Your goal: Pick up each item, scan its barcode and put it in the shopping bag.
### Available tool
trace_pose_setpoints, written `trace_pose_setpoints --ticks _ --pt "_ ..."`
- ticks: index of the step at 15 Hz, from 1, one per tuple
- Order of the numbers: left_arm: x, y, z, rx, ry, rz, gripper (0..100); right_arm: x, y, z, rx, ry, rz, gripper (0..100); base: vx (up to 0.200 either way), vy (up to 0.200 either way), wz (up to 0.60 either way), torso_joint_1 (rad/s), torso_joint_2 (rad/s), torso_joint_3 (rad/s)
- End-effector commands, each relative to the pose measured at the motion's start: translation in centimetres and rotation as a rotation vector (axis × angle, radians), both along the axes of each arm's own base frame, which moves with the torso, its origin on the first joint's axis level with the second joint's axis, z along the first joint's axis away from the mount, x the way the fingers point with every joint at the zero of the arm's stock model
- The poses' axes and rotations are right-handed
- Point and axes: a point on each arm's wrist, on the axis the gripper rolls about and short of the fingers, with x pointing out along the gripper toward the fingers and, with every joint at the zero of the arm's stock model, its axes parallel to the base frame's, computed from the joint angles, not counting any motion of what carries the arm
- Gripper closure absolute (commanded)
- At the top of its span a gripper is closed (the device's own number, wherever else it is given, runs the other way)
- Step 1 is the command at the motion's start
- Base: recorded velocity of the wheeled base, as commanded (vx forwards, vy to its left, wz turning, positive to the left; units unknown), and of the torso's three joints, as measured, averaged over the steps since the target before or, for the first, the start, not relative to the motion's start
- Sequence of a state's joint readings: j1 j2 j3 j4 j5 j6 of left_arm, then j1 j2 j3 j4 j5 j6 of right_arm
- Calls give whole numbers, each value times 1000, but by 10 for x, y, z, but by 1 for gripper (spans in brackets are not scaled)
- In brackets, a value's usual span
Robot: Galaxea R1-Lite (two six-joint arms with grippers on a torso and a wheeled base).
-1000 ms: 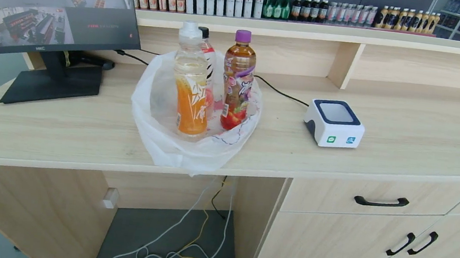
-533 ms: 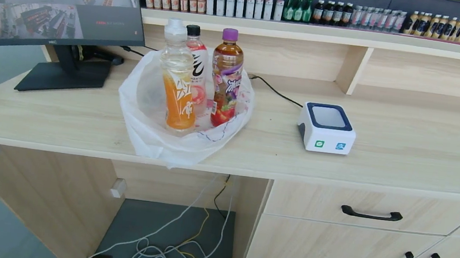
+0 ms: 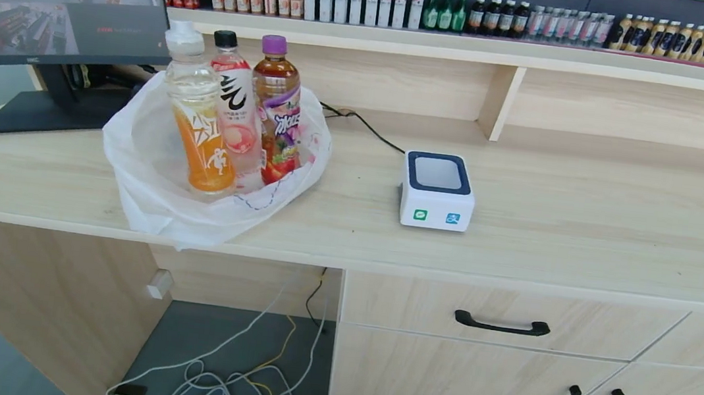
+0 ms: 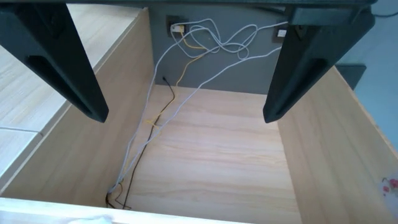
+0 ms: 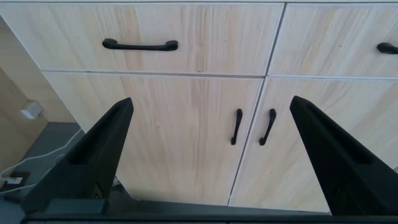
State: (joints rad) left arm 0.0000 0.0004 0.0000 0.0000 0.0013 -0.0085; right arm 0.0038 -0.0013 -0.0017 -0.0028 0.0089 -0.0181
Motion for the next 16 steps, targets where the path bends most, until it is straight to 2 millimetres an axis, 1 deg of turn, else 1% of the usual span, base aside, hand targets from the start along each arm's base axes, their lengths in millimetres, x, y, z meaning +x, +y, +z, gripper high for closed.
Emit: trace_pose_setpoints --ticks 1,2,16 --pt "0 0 0 -1 0 0 0 0 0 0 -2 1 1 0 0 -200 0 2 2 2" --pt "0 0 0 1 0 0 0 0 0 0 0 1 0 0 0 -200 0 2 -2 2" --pt "0 0 0 1 0 0 0 0 0 0 -2 1 1 0 0 0 0 0 0 0"
